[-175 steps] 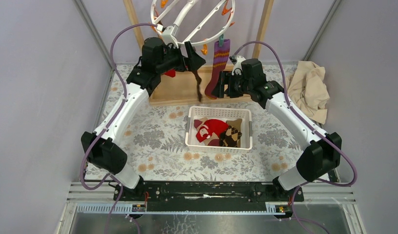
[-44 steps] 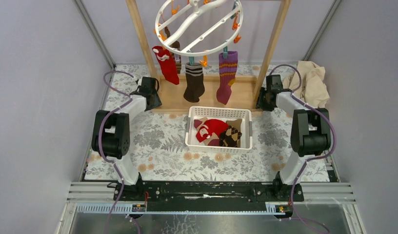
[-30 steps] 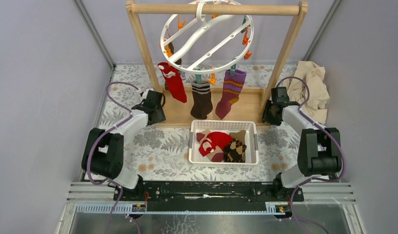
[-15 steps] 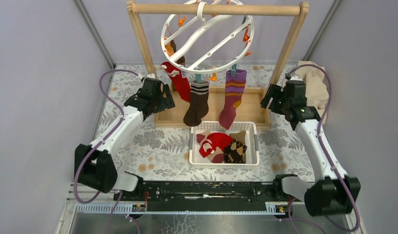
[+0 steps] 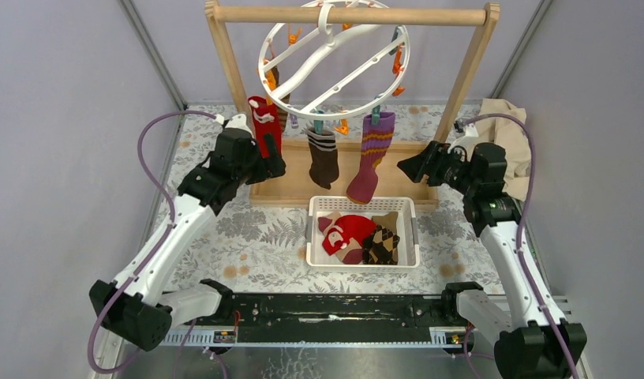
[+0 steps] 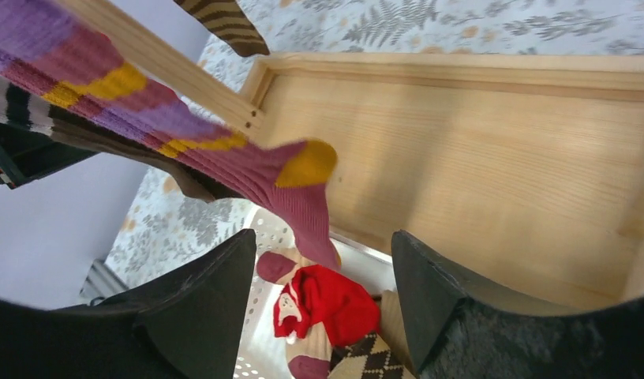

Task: Remove the socks clipped to the hanger
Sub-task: Move the clothesline to the center of the board, then remove the sock from the hanger.

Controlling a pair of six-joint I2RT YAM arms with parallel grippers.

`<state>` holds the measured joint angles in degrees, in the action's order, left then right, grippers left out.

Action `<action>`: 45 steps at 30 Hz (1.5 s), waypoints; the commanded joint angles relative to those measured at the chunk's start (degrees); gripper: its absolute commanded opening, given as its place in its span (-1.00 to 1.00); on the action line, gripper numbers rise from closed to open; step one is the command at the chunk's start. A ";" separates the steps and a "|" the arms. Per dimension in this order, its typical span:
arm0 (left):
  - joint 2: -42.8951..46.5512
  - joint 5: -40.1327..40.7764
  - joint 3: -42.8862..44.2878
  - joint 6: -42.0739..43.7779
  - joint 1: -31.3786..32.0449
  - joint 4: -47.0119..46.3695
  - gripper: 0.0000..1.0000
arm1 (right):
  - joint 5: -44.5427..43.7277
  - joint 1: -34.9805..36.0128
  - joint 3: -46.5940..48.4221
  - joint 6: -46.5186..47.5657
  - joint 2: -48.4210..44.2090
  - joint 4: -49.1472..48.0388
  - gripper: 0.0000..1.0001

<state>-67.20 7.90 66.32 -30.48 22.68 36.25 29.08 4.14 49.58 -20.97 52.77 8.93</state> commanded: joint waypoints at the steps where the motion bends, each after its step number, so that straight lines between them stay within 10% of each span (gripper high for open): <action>1: 4.09 -0.28 3.41 -0.21 1.86 1.65 0.97 | 10.24 0.67 -2.83 -3.79 3.14 -15.92 0.40; 15: 10.03 -4.81 4.08 -1.95 5.24 2.51 0.97 | 6.46 14.09 -6.10 0.24 11.30 -28.30 0.48; 23: 10.66 -5.80 2.51 -2.42 6.09 2.01 0.97 | 5.26 17.46 -7.17 -3.56 14.46 -33.26 0.09; 27: 11.20 -5.54 1.72 -2.41 6.33 1.71 0.97 | 1.56 18.20 -7.29 -2.06 10.94 -26.71 0.50; 36: 12.29 -4.23 2.15 -1.78 6.33 1.72 0.97 | -8.59 18.27 -10.78 -1.45 1.88 -16.65 0.58; 45: 12.86 -4.77 1.51 -2.04 6.31 1.72 0.97 | -4.66 18.26 -17.01 -7.24 11.17 -32.77 0.58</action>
<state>-55.37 2.98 68.34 -32.53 28.58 38.76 23.31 22.09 34.46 -25.12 60.93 -13.76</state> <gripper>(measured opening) 0.986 0.790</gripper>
